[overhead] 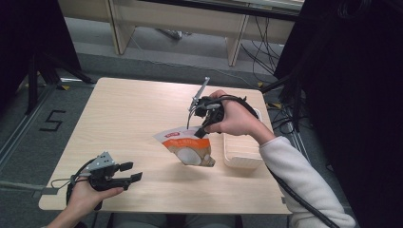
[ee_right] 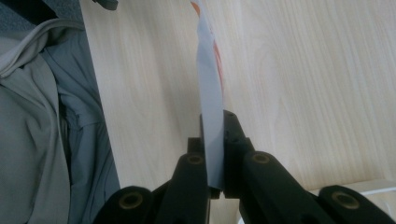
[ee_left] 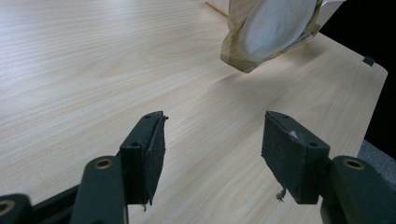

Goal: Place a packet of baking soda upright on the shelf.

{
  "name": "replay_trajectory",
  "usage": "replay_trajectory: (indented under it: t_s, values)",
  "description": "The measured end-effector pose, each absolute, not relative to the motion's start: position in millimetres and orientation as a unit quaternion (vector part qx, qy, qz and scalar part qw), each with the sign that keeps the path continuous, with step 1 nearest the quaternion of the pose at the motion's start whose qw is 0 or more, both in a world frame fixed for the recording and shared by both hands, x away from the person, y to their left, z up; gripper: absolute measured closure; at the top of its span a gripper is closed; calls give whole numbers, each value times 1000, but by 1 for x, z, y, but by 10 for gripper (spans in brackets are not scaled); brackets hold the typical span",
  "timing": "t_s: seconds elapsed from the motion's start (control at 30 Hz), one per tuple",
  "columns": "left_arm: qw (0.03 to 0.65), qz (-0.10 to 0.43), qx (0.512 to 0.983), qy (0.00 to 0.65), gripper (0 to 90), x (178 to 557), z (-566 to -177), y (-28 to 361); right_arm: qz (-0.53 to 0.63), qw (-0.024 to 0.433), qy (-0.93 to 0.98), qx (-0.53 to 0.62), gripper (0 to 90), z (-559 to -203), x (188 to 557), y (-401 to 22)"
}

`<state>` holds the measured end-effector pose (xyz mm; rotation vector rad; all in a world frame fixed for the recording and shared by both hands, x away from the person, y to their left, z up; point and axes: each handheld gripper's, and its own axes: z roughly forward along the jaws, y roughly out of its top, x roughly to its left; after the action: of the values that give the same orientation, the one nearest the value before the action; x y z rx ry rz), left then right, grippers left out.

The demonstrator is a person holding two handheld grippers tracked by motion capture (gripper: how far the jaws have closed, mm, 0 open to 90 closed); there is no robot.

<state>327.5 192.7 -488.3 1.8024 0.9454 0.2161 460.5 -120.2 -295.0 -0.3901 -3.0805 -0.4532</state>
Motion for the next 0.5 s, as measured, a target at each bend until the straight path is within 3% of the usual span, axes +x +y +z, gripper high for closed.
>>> replay_trajectory:
  t_s: [0.5]
  values:
    - [521,90,752,395,387,327,-488,193,-150,-10,-982,-115,900,-283,466,-129]
